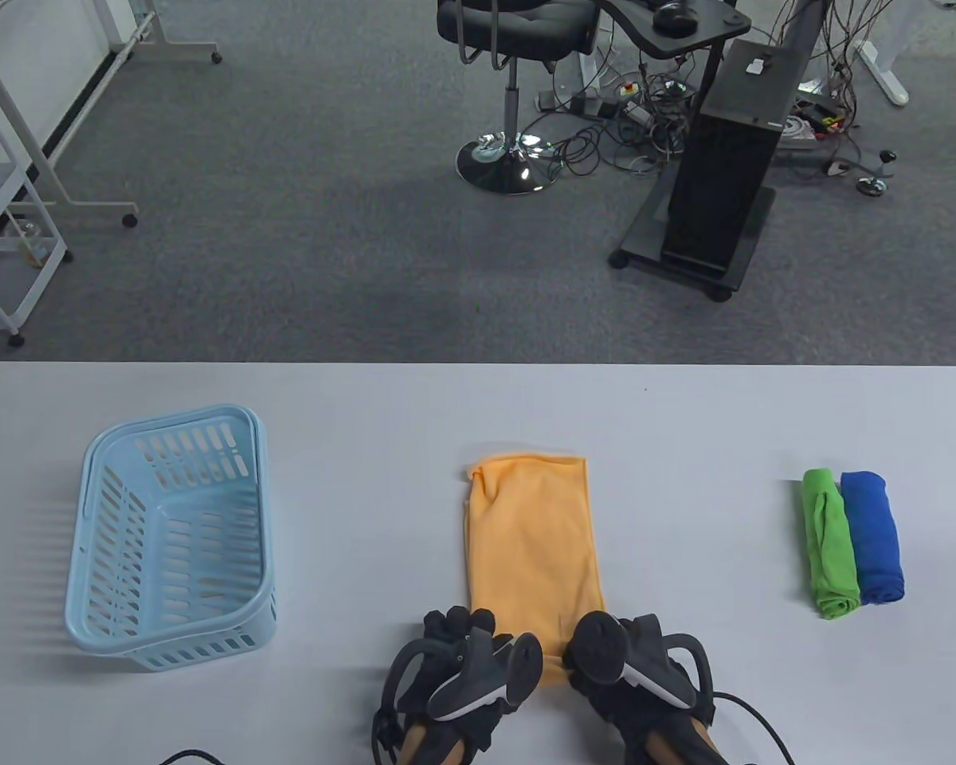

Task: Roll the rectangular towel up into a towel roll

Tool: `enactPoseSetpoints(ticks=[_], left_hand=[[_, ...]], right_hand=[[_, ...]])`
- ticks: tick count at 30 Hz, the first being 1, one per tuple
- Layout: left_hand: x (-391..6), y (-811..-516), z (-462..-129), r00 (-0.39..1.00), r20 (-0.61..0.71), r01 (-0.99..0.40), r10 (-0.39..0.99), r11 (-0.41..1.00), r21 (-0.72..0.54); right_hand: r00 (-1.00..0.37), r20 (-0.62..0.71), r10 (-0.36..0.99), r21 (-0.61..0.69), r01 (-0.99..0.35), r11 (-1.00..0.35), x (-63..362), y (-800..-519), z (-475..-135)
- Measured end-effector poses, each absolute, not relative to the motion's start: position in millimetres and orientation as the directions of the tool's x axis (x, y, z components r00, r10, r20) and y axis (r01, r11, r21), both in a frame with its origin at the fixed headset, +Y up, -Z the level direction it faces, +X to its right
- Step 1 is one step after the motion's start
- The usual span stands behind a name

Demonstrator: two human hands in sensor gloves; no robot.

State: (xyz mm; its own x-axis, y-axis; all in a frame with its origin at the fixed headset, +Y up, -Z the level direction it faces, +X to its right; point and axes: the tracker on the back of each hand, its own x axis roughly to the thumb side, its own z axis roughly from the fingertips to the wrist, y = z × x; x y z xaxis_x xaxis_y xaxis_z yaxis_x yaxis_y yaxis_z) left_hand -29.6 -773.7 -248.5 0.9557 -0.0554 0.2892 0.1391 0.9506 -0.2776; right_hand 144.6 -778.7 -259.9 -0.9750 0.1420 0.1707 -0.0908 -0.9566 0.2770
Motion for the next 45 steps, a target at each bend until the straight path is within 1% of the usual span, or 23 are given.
enactPoseSetpoints(ticks=[2, 3, 4, 5, 6, 9, 10, 14, 17, 18, 20, 21, 23, 26, 28, 30, 33, 34, 35, 37, 39, 42, 45], left_hand=[[-30, -773, -250, 0.963, 0.265, 0.109, -0.04, 0.962, -0.251], [-30, -773, -251, 0.964, 0.261, 0.118, -0.052, 0.962, -0.246], [-30, -774, -251, 0.964, 0.26, 0.12, -0.052, 0.96, -0.253], [-28, -773, -251, 0.965, 0.258, 0.111, -0.045, 0.963, -0.245], [-27, -773, -251, 0.963, 0.263, 0.108, -0.05, 0.972, -0.21], [-28, -772, -252, 0.965, 0.262, 0.082, -0.028, 0.977, -0.198], [-30, -771, -252, 0.965, 0.262, 0.056, 0.002, 0.975, -0.213], [-34, -766, -251, 0.969, 0.24, 0.008, 0.053, 0.97, -0.243], [-37, -768, -253, 0.964, 0.229, -0.049, 0.132, 0.941, -0.335], [-38, -769, -253, 0.968, 0.213, -0.054, 0.136, 0.934, -0.353], [-40, -769, -254, 0.969, 0.209, -0.055, 0.133, 0.938, -0.343], [-40, -769, -254, 0.97, 0.207, -0.051, 0.128, 0.938, -0.342], [-39, -770, -254, 0.974, 0.195, -0.042, 0.115, 0.937, -0.346], [-37, -772, -253, 0.978, 0.185, -0.026, 0.097, 0.934, -0.355], [-37, -773, -253, 0.98, 0.181, -0.021, 0.086, 0.942, -0.335], [-37, -771, -253, 0.979, 0.182, -0.035, 0.095, 0.952, -0.306], [-32, -772, -252, 0.973, 0.217, -0.014, 0.078, 0.96, -0.281], [-31, -772, -252, 0.973, 0.224, 0.007, 0.059, 0.96, -0.281], [-29, -771, -252, 0.973, 0.226, 0.023, 0.046, 0.955, -0.296], [-26, -770, -251, 0.971, 0.239, 0.056, 0.022, 0.946, -0.318], [-24, -768, -249, 0.969, 0.247, 0.085, -0.006, 0.946, -0.313], [-26, -766, -247, 0.966, 0.258, 0.087, 0.0, 0.941, -0.326], [-28, -766, -246, 0.964, 0.26, 0.049, 0.053, 0.927, -0.371]], right_hand=[[-0.973, 0.174, 0.152, 0.289, -0.097, -0.953, 146, -779, -260], [-0.972, 0.175, 0.153, 0.293, -0.097, -0.951, 146, -778, -261], [-0.972, 0.174, 0.158, 0.298, -0.101, -0.949, 147, -778, -261], [-0.972, 0.173, 0.162, 0.3, -0.104, -0.948, 147, -778, -261], [-0.972, 0.172, 0.162, 0.301, -0.104, -0.948, 147, -778, -261], [-0.971, 0.182, 0.154, 0.314, -0.091, -0.945, 147, -779, -262], [-0.967, 0.195, 0.166, 0.357, -0.088, -0.93, 148, -778, -263], [-0.956, 0.192, 0.222, 0.399, -0.131, -0.908, 154, -775, -265], [-0.957, 0.195, 0.213, 0.452, -0.104, -0.886, 158, -771, -264], [-0.956, 0.193, 0.219, 0.465, -0.108, -0.879, 160, -770, -264], [-0.954, 0.165, 0.249, 0.479, -0.144, -0.866, 164, -768, -265], [-0.955, 0.16, 0.251, 0.476, -0.148, -0.867, 164, -767, -265], [-0.96, 0.158, 0.232, 0.427, -0.146, -0.892, 166, -766, -265], [-0.962, 0.171, 0.211, 0.431, -0.12, -0.894, 164, -772, -265], [-0.967, 0.173, 0.188, 0.361, -0.115, -0.925, 163, -776, -264], [-0.963, 0.176, 0.202, 0.359, -0.128, -0.924, 163, -776, -264], [-0.95, 0.202, 0.24, 0.299, -0.173, -0.938, 160, -773, -263], [-0.95, 0.219, 0.224, 0.278, -0.159, -0.947, 158, -773, -263], [-0.952, 0.246, 0.181, 0.27, -0.112, -0.956, 155, -773, -262], [-0.953, 0.267, 0.14, 0.31, -0.053, -0.949, 152, -774, -261], [-0.955, 0.262, 0.143, 0.311, -0.056, -0.949, 151, -772, -260], [-0.957, 0.255, 0.139, 0.358, -0.04, -0.933, 153, -769, -259], [-0.951, 0.237, 0.197, 0.382, -0.095, -0.919, 153, -769, -257]])
